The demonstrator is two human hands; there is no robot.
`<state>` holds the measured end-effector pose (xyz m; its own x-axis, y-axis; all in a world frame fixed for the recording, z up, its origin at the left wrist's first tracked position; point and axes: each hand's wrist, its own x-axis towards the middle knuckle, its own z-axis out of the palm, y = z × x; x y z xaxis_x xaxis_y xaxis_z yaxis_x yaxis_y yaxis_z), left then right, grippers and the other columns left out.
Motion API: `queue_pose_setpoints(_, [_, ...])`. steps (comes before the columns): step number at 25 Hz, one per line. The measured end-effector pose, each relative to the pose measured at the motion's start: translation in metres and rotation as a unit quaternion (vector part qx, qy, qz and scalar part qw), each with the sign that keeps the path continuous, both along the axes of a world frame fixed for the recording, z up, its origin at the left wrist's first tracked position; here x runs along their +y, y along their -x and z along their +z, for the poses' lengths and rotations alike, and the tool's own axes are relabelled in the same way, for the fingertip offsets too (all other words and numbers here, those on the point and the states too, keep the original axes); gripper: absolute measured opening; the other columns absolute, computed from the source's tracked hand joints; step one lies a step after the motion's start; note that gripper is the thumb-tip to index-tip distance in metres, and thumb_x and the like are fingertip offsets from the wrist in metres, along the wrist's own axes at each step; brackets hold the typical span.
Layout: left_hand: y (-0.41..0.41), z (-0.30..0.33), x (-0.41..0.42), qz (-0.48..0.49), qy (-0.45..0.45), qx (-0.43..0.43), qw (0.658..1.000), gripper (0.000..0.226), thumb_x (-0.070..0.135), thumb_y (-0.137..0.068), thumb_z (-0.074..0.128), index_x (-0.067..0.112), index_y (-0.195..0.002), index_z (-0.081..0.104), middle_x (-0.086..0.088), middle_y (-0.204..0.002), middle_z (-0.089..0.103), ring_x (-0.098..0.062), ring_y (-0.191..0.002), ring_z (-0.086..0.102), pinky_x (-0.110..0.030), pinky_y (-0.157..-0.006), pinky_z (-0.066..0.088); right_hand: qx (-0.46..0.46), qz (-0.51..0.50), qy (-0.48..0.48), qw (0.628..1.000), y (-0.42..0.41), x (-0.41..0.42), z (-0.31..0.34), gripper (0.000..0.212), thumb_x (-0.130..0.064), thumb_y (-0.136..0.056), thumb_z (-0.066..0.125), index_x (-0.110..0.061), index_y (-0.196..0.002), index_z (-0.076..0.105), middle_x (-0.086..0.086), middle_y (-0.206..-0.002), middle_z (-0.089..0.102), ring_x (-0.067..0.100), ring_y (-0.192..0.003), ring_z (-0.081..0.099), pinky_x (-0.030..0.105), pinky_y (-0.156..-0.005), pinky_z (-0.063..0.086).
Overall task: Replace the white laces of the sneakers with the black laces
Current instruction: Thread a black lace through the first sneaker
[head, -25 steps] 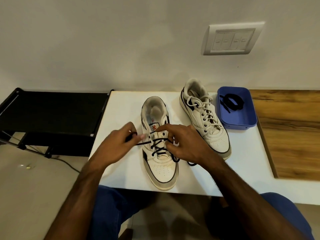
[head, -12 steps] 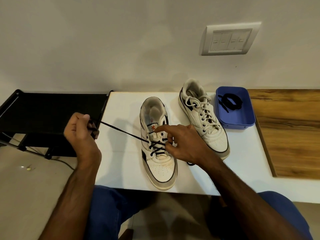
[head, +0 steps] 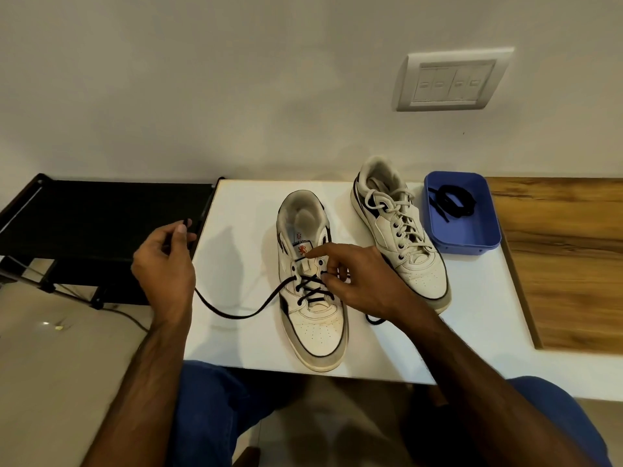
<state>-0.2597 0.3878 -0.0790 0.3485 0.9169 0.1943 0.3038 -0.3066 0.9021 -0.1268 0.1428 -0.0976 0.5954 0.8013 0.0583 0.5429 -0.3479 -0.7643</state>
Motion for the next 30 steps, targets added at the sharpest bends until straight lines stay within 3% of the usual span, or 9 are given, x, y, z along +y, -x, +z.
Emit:
queue_pose_setpoints(3, [-0.005, 0.005, -0.008, -0.127, -0.061, 0.011, 0.990, 0.023, 0.016, -0.101, 0.060, 0.013, -0.121, 0.069, 0.001, -0.104, 0.071, -0.006, -0.085, 0.067, -0.022, -0.084, 0.057, 0.093, -0.024, -0.084, 0.992, -0.001, -0.001, 0.005, 0.029, -0.014, -0.093, 0.064, -0.031, -0.116, 0.068, -0.004, -0.078, 0.065, 0.017, -0.081, 0.065, 0.044, -0.085, 0.053])
queue_pose_setpoints(6, [-0.010, 0.002, -0.020, -0.261, -0.231, 0.104, 0.931, 0.033, -0.001, -0.095, 0.063, 0.003, -0.127, 0.066, -0.004, -0.110, 0.067, -0.010, -0.094, 0.063, -0.006, -0.087, 0.046, 0.127, -0.057, -0.125, 0.982, -0.005, -0.003, 0.009, 0.020, -0.010, -0.095, 0.064, -0.024, -0.109, 0.069, 0.001, -0.078, 0.066, 0.021, -0.081, 0.066, 0.045, -0.085, 0.053])
queue_pose_setpoints(8, [-0.010, 0.000, -0.020, -0.297, -0.238, 0.141, 0.914, 0.038, -0.009, -0.091, 0.064, 0.002, -0.127, 0.064, -0.010, -0.111, 0.070, -0.012, -0.097, 0.064, -0.005, -0.090, 0.044, 0.135, -0.060, -0.126, 0.981, -0.006, -0.004, 0.008, 0.018, -0.010, -0.095, 0.065, -0.022, -0.108, 0.070, 0.000, -0.077, 0.065, 0.019, -0.080, 0.065, 0.044, -0.086, 0.053])
queue_pose_setpoints(10, [-0.007, 0.002, -0.019, -0.292, -0.186, 0.156, 0.925, 0.032, -0.007, -0.093, 0.064, 0.005, -0.122, 0.063, -0.009, -0.107, 0.072, -0.011, -0.097, 0.068, -0.004, -0.087, 0.045, 0.134, -0.056, -0.121, 0.982, -0.005, -0.005, 0.007, 0.017, -0.011, -0.095, 0.065, -0.023, -0.107, 0.070, 0.000, -0.077, 0.066, 0.017, -0.080, 0.066, 0.041, -0.086, 0.054])
queue_pose_setpoints(15, [-0.004, 0.006, -0.015, -0.296, -0.195, 0.161, 0.921, 0.020, 0.003, -0.092, 0.070, 0.013, -0.109, 0.064, -0.001, -0.089, 0.069, -0.014, -0.082, 0.069, -0.012, -0.073, 0.046, 0.129, -0.058, -0.116, 0.983, -0.006, -0.005, 0.008, 0.015, -0.012, -0.095, 0.065, -0.023, -0.103, 0.071, -0.002, -0.075, 0.066, 0.013, -0.079, 0.065, 0.031, -0.083, 0.054])
queue_pose_setpoints(22, [-0.019, 0.003, -0.044, -0.340, -0.273, 0.088, 0.896, 0.013, 0.015, -0.089, 0.074, 0.016, -0.101, 0.079, 0.008, -0.091, 0.065, -0.009, -0.086, 0.052, -0.024, -0.074, 0.043, 0.121, -0.141, -0.100, 0.978, -0.007, -0.005, 0.007, 0.007, -0.013, -0.093, 0.066, -0.019, -0.095, 0.069, -0.012, -0.083, 0.067, 0.003, -0.071, 0.060, 0.019, -0.065, 0.046])
queue_pose_setpoints(23, [-0.023, 0.001, -0.052, -0.352, -0.286, 0.100, 0.886, 0.014, 0.015, -0.088, 0.076, 0.017, -0.102, 0.079, 0.007, -0.091, 0.064, -0.012, -0.087, 0.052, -0.030, -0.075, 0.042, 0.126, -0.157, -0.092, 0.975, -0.007, -0.004, 0.006, 0.003, -0.019, -0.092, 0.070, -0.020, -0.091, 0.067, -0.012, -0.083, 0.068, 0.002, -0.071, 0.061, 0.021, -0.064, 0.047])
queue_pose_setpoints(27, [-0.033, -0.012, -0.068, -0.343, -0.348, 0.175, 0.855, 0.020, 0.014, -0.082, 0.082, 0.019, -0.102, 0.079, 0.000, -0.090, 0.071, -0.024, -0.085, 0.062, -0.036, -0.075, 0.035, 0.112, -0.196, -0.023, 0.974, 0.007, 0.005, -0.001, 0.038, -0.057, -0.072, 0.081, -0.028, -0.082, 0.060, -0.010, -0.077, 0.067, 0.005, -0.070, 0.065, 0.031, -0.065, 0.055])
queue_pose_setpoints(30, [-0.034, -0.015, -0.070, -0.331, -0.337, 0.172, 0.865, 0.018, 0.018, -0.082, 0.083, 0.019, -0.099, 0.078, 0.000, -0.091, 0.071, -0.024, -0.087, 0.063, -0.035, -0.077, 0.034, 0.038, -0.218, 0.016, 0.975, 0.015, 0.015, -0.007, 0.039, -0.060, -0.072, 0.077, -0.028, -0.084, 0.057, -0.011, -0.076, 0.064, 0.005, -0.071, 0.062, 0.034, -0.065, 0.054])
